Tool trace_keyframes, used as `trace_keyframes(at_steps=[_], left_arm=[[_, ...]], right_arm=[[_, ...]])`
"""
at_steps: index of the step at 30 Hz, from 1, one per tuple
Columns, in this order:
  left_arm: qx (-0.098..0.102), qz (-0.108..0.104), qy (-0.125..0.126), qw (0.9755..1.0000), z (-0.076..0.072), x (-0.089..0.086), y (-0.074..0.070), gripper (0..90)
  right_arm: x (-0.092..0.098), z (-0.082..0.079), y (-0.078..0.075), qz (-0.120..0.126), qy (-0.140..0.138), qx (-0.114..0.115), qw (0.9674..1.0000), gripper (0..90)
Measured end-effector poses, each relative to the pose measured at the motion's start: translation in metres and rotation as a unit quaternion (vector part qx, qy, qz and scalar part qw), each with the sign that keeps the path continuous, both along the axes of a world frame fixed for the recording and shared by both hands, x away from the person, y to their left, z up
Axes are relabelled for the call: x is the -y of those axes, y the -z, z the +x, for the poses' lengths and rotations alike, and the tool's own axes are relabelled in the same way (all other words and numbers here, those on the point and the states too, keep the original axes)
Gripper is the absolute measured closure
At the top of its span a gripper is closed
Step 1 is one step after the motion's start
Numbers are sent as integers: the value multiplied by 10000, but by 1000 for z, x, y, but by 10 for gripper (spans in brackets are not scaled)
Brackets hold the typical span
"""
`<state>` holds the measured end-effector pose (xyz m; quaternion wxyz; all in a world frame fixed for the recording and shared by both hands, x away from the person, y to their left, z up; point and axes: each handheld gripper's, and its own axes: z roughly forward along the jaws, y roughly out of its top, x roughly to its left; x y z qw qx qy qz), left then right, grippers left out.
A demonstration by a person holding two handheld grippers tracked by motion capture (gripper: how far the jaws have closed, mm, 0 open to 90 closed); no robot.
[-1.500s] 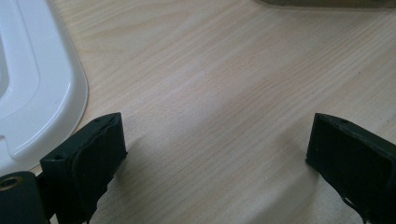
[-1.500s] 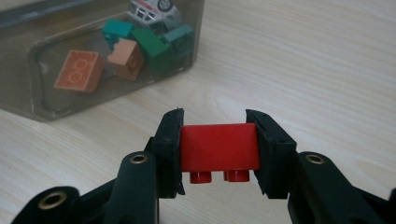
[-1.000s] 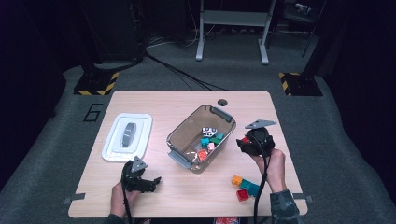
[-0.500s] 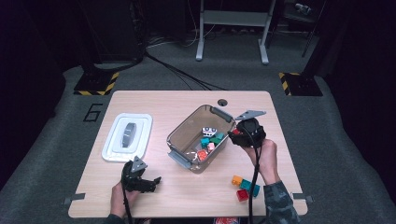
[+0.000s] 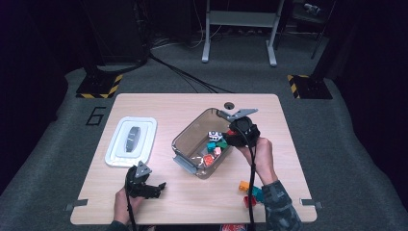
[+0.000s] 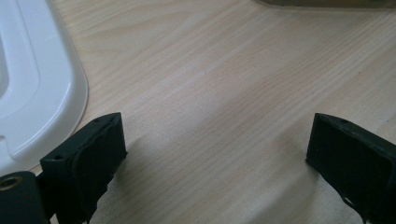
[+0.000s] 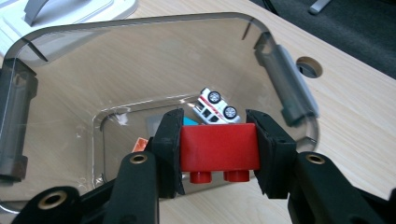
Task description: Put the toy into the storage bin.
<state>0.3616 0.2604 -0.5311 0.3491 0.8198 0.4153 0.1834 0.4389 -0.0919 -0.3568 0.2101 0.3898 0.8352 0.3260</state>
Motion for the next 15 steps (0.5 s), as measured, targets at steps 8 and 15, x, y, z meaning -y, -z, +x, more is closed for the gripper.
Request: trace_keyframes(at_steps=[8,15], left_arm=[[-6,-10,-5,10000,0,0,0,46],[-1,0,1,10000,0,0,0,46]], right_arm=[[-12,4,9,-42,-136,-142,9998,580],[-19,7,22,-211,-237,-387,9987,578]])
